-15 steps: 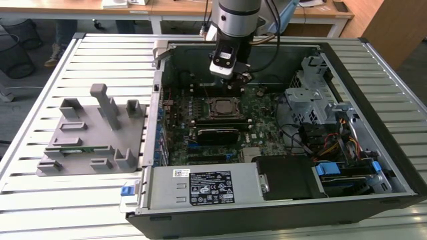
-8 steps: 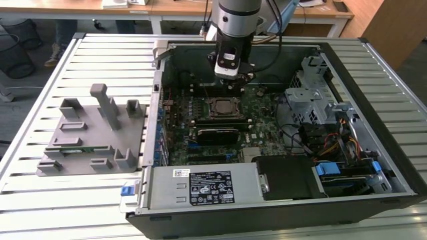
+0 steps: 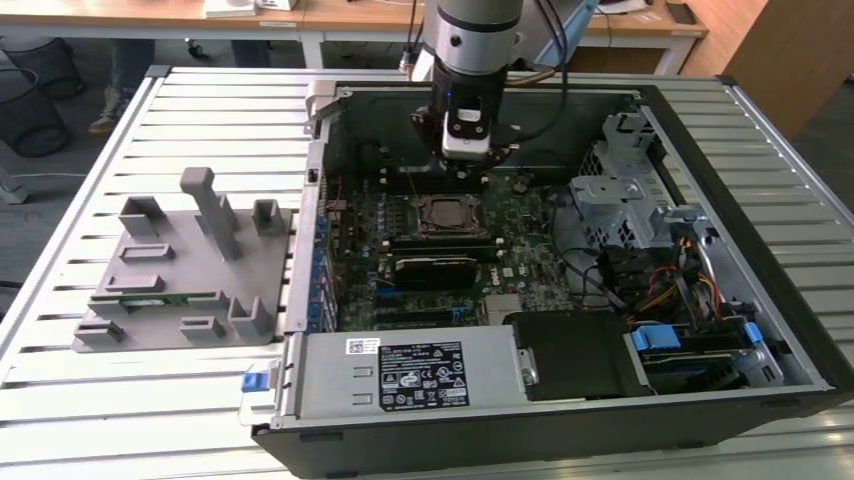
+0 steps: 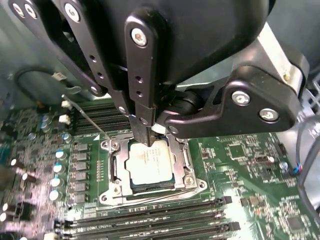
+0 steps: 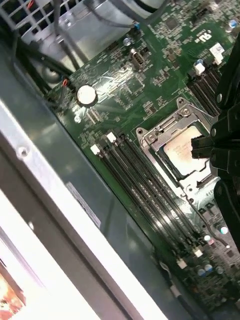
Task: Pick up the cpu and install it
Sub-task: 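Install the first cpu locking lever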
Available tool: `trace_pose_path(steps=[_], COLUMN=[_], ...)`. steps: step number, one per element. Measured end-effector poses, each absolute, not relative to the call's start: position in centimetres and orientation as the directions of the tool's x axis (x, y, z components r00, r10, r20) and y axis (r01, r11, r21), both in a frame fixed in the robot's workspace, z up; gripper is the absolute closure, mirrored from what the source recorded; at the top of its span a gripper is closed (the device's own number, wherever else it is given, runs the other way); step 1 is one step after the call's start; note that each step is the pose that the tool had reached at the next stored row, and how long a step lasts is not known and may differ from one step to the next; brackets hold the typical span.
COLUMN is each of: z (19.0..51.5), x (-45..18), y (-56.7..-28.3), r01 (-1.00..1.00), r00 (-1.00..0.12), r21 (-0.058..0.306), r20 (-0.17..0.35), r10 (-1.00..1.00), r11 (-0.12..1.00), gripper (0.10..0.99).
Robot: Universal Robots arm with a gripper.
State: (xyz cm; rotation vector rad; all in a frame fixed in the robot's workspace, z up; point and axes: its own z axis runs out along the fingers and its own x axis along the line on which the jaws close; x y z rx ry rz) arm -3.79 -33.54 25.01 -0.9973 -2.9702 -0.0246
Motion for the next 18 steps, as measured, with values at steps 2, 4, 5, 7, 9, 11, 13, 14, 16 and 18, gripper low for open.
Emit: trace_pose_path(steps=[2, 4, 5, 7, 9, 11, 13, 14, 16, 18], z=[24.99, 24.98, 24.97, 24.96, 24.94, 24.92, 24.91, 24.9, 24.89, 24.87], x=[-3.79, -3.79, -3.79, -3.79, -3.79, -3.79, -3.79, -3.79, -3.79, -3.79], y=[-33.54, -33.54, -33.54, -33.54, -33.54, -33.54, -33.54, -33.54, -33.54, -33.54], r01=[0.573, 0.543, 0.528, 0.497, 0.466, 0.432, 0.399, 0.383, 0.349, 0.315], r00=[-0.82, -0.84, -0.849, -0.868, -0.885, -0.902, -0.917, -0.924, -0.937, -0.949], r21=[0.012, 0.012, 0.012, 0.012, 0.012, 0.012, 0.012, 0.012, 0.012, 0.012], r20=[0.013, 0.013, 0.013, 0.013, 0.013, 0.013, 0.013, 0.013, 0.013, 0.013], r10=[0.573, 0.543, 0.528, 0.497, 0.465, 0.432, 0.399, 0.383, 0.349, 0.315], r11=[0.819, 0.84, 0.849, 0.868, 0.885, 0.902, 0.917, 0.924, 0.937, 0.949], gripper=[0.976, 0.976, 0.976, 0.976, 0.976, 0.976, 0.976, 0.976, 0.976, 0.976])
